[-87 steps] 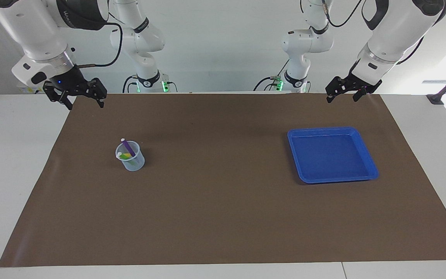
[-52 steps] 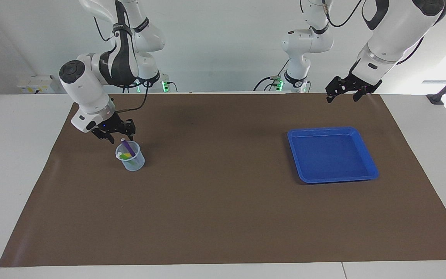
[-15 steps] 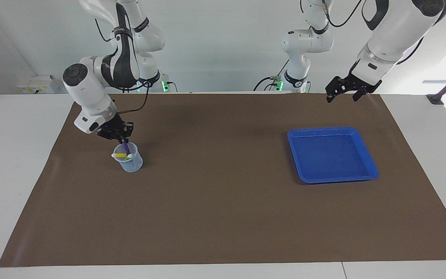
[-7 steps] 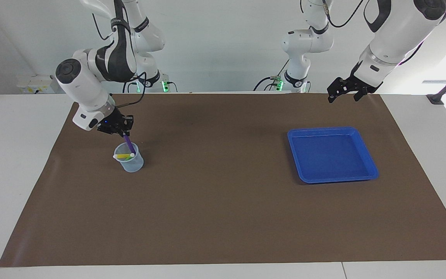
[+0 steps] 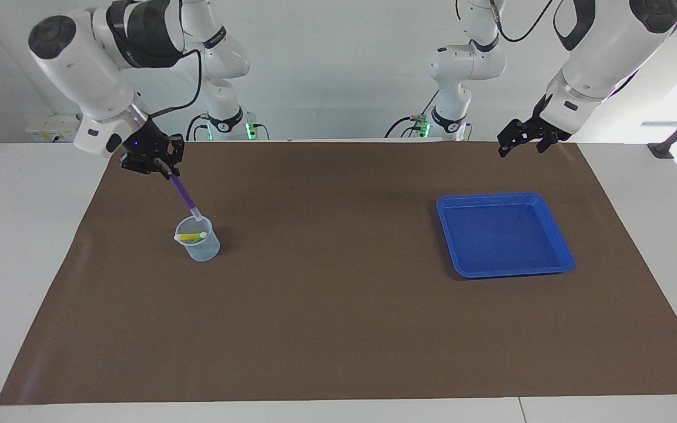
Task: Right arm passes pens to left for tray arrangement
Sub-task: 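Lift the purple pen with the right gripper while the left gripper approaches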
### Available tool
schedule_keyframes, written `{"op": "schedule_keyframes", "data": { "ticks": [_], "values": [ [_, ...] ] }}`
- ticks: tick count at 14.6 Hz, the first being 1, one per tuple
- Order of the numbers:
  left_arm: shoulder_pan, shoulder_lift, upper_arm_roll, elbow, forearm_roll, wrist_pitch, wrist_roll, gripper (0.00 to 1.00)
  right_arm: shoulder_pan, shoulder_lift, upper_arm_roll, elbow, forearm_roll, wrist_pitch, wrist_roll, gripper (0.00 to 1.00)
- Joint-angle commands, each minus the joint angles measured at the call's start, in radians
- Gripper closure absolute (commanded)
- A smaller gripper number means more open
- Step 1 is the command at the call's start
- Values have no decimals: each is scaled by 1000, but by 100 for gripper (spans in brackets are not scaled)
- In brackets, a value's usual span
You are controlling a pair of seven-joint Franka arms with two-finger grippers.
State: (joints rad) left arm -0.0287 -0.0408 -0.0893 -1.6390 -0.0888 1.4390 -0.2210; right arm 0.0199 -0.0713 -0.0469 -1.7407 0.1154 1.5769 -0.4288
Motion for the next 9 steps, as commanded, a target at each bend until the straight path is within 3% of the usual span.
{"op": "schedule_keyframes", "data": {
  "ticks": [1,3,6,9],
  "values": [
    [-5,-30,-3,-30,-57,4,-107,0,-6,15,5,116,154,-86,-34,100],
    [-8,-25,-12,-22,-116,14,-220,0,-3,2,5,84,228,-71,-16,100],
    [-22,-19,-20,-18,-227,56,-427,0,69,-22,22,35,297,-49,189,100],
    [-23,-22,-20,-28,-363,110,-613,0,135,-51,24,-58,384,81,347,100]
  ]
}}
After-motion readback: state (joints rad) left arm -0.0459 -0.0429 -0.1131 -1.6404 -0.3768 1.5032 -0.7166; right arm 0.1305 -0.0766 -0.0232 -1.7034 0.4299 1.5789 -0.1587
